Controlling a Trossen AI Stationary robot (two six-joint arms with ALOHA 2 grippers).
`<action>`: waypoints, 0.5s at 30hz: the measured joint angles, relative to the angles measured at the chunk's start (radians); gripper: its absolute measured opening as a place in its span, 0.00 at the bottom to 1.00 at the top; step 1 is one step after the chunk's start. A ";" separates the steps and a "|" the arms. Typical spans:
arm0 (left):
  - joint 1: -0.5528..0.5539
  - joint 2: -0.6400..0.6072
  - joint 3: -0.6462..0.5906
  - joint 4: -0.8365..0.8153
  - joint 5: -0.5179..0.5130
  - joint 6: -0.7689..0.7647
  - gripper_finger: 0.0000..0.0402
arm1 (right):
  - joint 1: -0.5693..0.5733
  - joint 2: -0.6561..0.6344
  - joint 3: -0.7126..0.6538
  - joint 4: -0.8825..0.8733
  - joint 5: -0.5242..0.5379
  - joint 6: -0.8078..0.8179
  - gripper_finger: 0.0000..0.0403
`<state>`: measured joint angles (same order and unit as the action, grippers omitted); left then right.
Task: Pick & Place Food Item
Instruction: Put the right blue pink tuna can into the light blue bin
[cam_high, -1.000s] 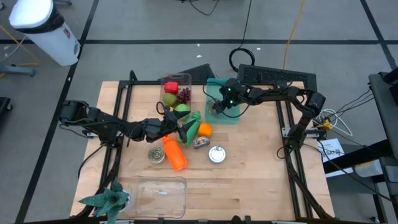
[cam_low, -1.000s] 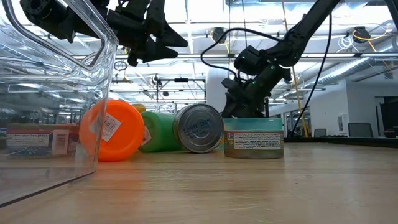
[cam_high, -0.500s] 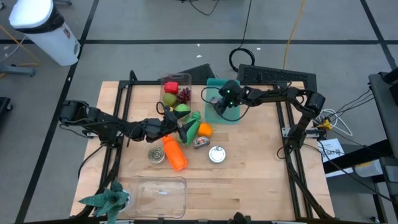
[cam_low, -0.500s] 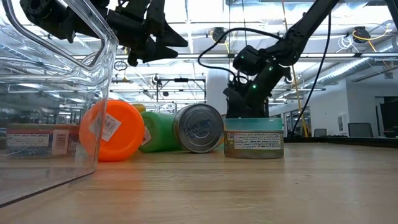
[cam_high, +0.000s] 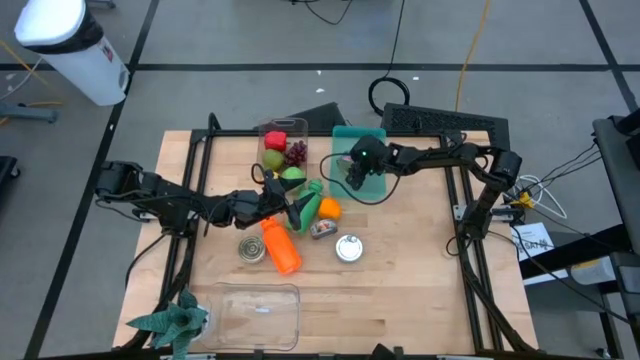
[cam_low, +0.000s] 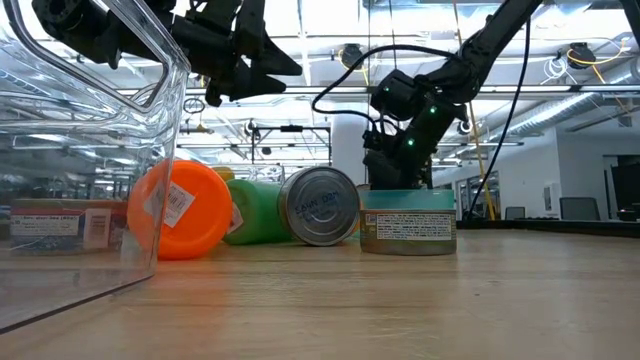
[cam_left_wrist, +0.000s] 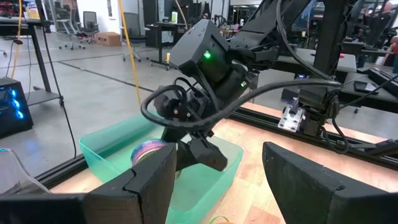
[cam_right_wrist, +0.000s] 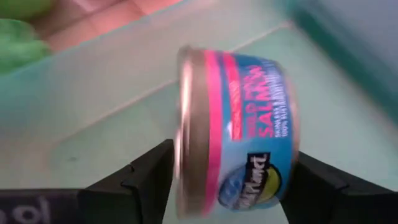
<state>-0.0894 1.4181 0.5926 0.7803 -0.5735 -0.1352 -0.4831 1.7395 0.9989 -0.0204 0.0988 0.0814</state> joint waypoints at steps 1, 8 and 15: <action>0.000 0.000 0.000 0.000 0.000 0.000 0.61 | -0.002 0.000 0.000 0.000 -0.031 0.014 0.57; 0.000 0.000 0.000 0.000 0.000 0.000 0.61 | -0.020 0.000 0.000 0.000 -0.186 0.101 0.46; 0.000 0.000 0.000 0.000 0.000 0.000 0.61 | -0.065 -0.001 0.000 -0.014 -0.474 0.301 0.46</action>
<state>-0.0891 1.4181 0.5926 0.7799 -0.5735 -0.1350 -0.5478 1.7382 0.9989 -0.0339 -0.3755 0.3823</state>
